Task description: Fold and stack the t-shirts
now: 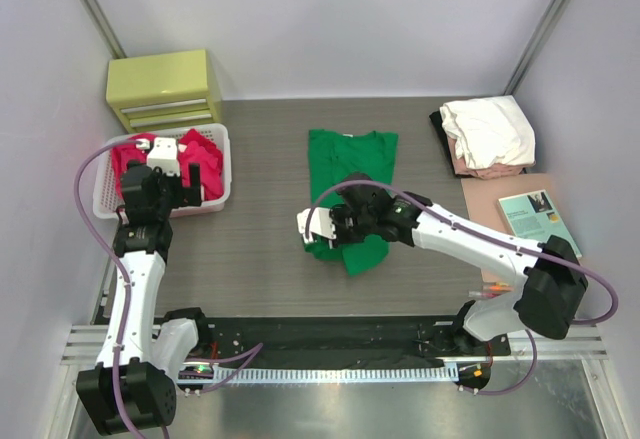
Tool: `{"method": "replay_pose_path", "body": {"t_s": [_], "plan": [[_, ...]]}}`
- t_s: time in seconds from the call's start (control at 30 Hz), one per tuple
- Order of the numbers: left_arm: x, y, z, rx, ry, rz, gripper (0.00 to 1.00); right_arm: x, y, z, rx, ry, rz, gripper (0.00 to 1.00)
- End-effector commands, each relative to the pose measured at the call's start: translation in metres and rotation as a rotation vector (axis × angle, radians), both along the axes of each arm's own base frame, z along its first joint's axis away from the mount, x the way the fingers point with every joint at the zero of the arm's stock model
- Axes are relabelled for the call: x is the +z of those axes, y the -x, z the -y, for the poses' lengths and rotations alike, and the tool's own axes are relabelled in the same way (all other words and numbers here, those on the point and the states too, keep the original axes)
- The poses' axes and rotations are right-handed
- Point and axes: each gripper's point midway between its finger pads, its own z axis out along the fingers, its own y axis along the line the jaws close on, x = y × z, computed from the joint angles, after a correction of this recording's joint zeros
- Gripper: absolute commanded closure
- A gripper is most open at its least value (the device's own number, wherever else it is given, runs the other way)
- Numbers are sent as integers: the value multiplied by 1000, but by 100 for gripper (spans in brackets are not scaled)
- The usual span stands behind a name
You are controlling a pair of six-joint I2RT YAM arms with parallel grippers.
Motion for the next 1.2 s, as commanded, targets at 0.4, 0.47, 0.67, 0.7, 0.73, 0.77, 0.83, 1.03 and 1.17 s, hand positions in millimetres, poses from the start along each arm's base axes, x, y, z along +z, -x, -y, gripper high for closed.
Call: {"method": "replay_pose_path", "body": {"t_s": [0.4, 0.47, 0.67, 0.7, 0.73, 0.77, 0.83, 1.03, 1.17], "plan": [[3, 4, 3, -29, -8, 21, 0, 15, -29, -11, -16, -83, -121, 99], [5, 4, 3, -30, -8, 23, 0, 16, -36, -9, -29, -87, -123, 99], [2, 4, 4, -35, -2, 16, 0, 13, -45, -6, -56, -113, -201, 99], [2, 4, 4, -35, -3, 17, 0, 11, -44, -6, -49, -118, -227, 99], [3, 4, 5, -37, -2, 18, 0, 5, -48, -4, -60, -114, -240, 99], [3, 4, 5, -36, -1, 18, 0, 2, -51, -3, -64, -108, -244, 99], [4, 4, 5, -38, -2, 21, 0, -5, -57, 0, -71, -100, -257, 99], [1, 6, 5, -40, -1, 12, 0, -13, -85, 12, -113, -97, -244, 99], [-3, 6, 7, -47, 3, 3, 0, -20, -102, 20, -133, -78, -226, 99]]}}
